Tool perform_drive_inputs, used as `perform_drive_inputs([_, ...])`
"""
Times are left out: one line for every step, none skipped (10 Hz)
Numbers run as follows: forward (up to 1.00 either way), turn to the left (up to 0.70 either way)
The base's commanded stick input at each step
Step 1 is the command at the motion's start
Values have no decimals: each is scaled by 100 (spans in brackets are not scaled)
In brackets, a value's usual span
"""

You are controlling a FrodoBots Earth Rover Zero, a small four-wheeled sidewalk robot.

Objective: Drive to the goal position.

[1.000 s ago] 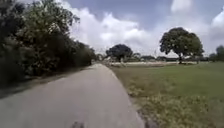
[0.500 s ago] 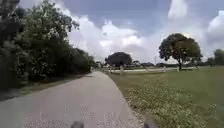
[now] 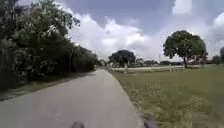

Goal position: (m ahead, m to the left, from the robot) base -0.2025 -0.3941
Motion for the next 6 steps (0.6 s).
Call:
perform_drive_inputs([85, 0])
perform_drive_inputs([85, 0])
perform_drive_inputs([85, 0])
perform_drive_inputs([85, 0])
perform_drive_inputs([85, 0])
perform_drive_inputs([85, 0])
